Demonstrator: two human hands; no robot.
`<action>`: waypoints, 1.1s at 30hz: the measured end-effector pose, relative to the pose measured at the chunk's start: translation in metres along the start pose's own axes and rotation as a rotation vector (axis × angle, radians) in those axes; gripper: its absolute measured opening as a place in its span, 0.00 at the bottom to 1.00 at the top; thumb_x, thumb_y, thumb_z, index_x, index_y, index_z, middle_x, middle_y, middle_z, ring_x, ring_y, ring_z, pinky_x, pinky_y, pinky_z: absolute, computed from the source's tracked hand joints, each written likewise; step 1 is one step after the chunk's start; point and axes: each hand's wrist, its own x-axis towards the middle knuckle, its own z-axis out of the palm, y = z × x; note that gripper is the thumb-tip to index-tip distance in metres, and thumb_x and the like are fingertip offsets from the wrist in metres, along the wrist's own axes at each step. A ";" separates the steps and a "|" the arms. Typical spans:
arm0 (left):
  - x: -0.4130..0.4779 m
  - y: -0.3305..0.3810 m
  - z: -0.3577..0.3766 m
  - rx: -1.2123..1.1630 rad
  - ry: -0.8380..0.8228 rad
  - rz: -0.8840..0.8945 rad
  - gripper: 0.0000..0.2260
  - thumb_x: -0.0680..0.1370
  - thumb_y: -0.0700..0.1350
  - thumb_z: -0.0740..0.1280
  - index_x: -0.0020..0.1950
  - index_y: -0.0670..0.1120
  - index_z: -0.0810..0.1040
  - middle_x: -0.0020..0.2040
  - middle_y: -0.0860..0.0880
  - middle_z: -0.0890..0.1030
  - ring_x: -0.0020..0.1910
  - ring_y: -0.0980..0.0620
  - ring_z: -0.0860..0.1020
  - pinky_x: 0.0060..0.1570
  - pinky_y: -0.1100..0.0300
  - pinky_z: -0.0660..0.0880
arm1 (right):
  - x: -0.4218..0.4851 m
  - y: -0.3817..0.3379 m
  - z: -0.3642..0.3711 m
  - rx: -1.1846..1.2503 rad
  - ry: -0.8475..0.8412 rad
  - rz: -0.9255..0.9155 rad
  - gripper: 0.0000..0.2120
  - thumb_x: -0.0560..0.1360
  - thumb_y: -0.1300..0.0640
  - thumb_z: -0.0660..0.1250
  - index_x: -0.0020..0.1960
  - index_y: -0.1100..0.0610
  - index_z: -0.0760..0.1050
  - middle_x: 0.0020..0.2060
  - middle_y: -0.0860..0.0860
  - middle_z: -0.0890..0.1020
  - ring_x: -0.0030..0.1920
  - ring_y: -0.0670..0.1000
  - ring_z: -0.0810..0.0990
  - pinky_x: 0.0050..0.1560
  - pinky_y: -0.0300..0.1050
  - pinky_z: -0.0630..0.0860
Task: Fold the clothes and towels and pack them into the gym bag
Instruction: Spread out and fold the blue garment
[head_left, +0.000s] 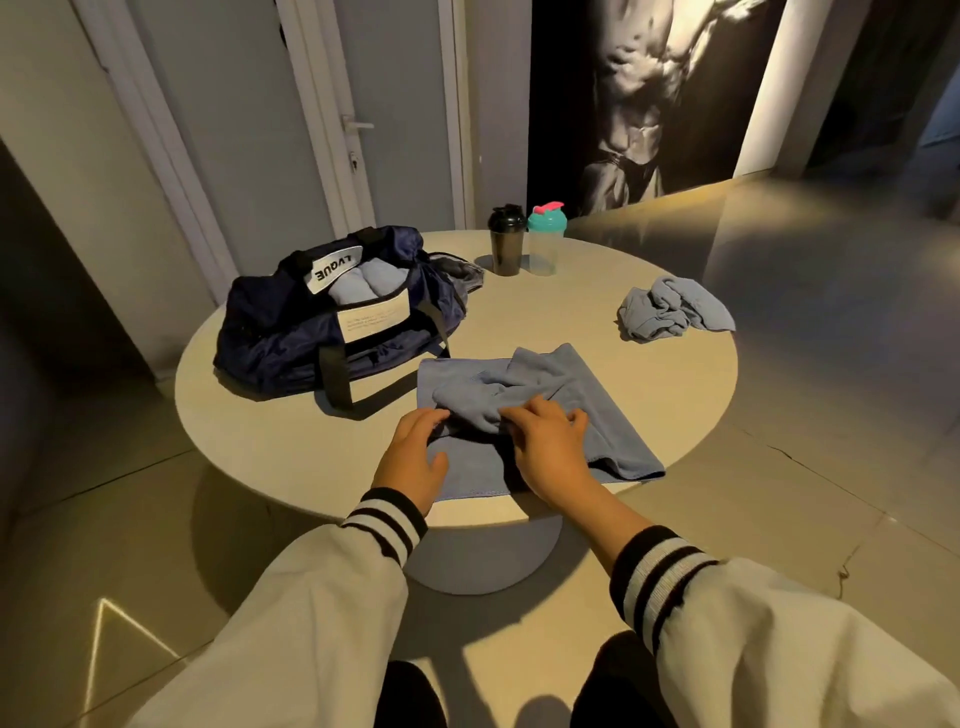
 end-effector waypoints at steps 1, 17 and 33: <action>-0.004 -0.004 -0.002 0.031 -0.002 0.009 0.21 0.79 0.38 0.66 0.71 0.49 0.71 0.71 0.49 0.70 0.66 0.50 0.72 0.67 0.58 0.70 | 0.000 -0.003 0.002 -0.005 0.025 0.008 0.14 0.77 0.62 0.64 0.59 0.50 0.80 0.47 0.52 0.73 0.54 0.59 0.72 0.54 0.55 0.59; -0.026 -0.022 -0.010 0.075 0.003 -0.074 0.25 0.81 0.47 0.66 0.78 0.55 0.63 0.64 0.54 0.78 0.66 0.51 0.71 0.67 0.51 0.72 | 0.000 -0.045 0.022 0.274 -0.036 0.148 0.13 0.82 0.59 0.62 0.60 0.49 0.81 0.57 0.54 0.80 0.59 0.58 0.76 0.59 0.55 0.70; -0.021 -0.018 -0.010 0.013 -0.008 -0.172 0.26 0.80 0.34 0.55 0.75 0.53 0.68 0.71 0.45 0.71 0.70 0.44 0.70 0.70 0.47 0.69 | -0.010 -0.080 0.047 -0.075 -0.096 0.055 0.16 0.84 0.48 0.54 0.66 0.48 0.74 0.55 0.51 0.75 0.59 0.55 0.69 0.55 0.54 0.60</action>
